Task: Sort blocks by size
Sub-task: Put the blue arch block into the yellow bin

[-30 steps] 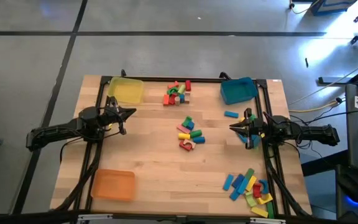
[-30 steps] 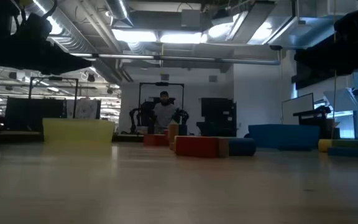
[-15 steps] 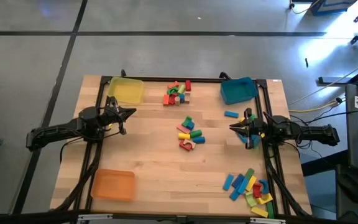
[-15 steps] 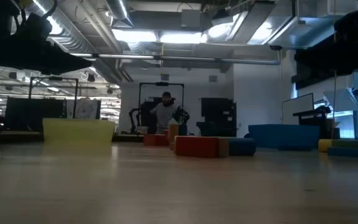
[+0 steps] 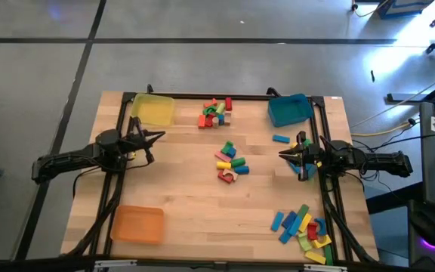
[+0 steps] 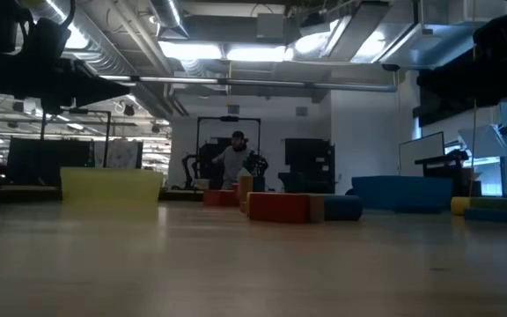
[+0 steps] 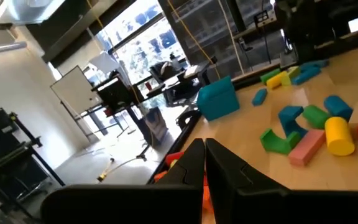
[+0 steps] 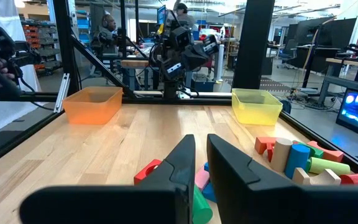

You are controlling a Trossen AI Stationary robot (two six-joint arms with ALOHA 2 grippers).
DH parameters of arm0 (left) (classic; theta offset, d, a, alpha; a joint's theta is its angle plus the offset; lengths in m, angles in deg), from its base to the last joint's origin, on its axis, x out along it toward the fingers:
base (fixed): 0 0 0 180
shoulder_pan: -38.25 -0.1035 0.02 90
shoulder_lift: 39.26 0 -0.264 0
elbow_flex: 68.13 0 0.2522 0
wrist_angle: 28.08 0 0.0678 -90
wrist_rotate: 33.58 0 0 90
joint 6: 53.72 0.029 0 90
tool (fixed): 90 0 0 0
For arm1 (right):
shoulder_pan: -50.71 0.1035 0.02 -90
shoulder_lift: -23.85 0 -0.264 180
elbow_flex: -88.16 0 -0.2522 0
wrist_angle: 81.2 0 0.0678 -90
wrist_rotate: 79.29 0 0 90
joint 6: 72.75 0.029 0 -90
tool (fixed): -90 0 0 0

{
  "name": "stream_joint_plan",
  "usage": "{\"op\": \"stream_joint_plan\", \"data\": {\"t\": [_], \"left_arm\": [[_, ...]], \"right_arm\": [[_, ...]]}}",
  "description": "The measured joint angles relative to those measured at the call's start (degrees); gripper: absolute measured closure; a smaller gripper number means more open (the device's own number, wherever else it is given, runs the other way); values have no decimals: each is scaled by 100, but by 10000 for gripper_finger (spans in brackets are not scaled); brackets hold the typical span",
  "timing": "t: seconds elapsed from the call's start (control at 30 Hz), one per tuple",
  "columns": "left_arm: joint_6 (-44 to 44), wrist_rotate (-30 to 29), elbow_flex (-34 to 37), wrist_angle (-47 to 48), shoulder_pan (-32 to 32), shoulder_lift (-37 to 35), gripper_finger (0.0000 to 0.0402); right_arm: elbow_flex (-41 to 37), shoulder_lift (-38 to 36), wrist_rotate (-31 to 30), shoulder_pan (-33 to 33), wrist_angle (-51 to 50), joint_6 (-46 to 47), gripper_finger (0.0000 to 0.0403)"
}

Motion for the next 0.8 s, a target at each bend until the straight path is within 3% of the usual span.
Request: {"op": "stream_joint_plan", "data": {"t": [0.37, 0.57, 0.8], "left_arm": [[-2897, 66, 0, -508, 24, 1, 402], [-3363, 645, 0, -973, 121, 2, 402], [-3558, 708, -186, -1095, 433, 335, 401]], "right_arm": [[0, 0, 0, 0, 2, 0, 357], [0, 0, 0, -2, 3, 1, 357], [2, 1, 1, -2, 7, 0, 357]]}}
